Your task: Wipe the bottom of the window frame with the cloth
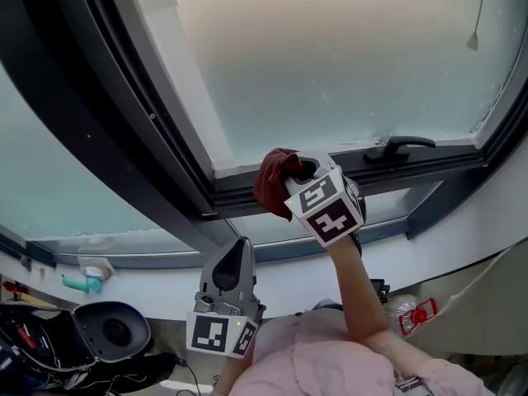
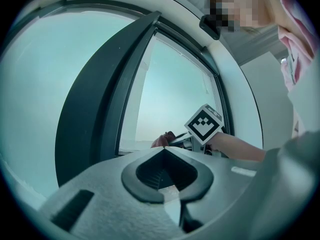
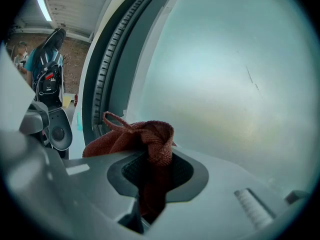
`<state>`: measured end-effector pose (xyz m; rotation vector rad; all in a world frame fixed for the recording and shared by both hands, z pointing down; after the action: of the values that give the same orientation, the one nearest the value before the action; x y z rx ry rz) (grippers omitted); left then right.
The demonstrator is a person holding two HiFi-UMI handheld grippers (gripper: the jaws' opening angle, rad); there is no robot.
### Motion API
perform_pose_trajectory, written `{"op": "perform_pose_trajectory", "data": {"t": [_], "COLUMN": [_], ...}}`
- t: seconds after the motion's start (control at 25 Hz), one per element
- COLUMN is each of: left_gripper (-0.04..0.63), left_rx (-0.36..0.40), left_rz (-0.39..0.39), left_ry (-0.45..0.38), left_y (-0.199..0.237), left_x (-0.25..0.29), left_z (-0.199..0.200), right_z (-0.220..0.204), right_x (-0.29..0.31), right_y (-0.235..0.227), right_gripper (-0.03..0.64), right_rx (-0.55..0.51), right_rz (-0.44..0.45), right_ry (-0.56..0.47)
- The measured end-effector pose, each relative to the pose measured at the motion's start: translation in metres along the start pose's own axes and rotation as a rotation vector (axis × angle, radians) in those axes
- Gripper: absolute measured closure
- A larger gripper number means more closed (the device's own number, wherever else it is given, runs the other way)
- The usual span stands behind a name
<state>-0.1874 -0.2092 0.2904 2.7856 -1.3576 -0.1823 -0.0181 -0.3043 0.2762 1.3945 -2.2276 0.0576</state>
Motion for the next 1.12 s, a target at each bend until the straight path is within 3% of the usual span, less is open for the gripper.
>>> {"op": "perform_pose_trajectory", "data": {"t": [1.12], "left_gripper": [0.597], "left_rx": [-0.008], "left_rz": [0.0], "left_ry": [-0.008], "left_y": [0.004], "left_x": [-0.003], "left_z": [0.002], "right_z": [-0.016], "right_x": [-0.02], "right_y": [-0.018], "right_gripper": [0.543], "right_rx": [0.083], "right_rz": [-0.059], "right_ry": [-0.014]}}
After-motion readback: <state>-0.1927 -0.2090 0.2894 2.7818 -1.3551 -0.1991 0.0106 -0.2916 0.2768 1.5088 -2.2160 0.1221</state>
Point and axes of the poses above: the fingertips, and each gripper's own axes: x forward along the fingers, y to its left, z out of its top, the point moved 4 cm from there along -x, backward along the fingers, and after that the axes turned 15 degrees about z, right-handed, at the moved point
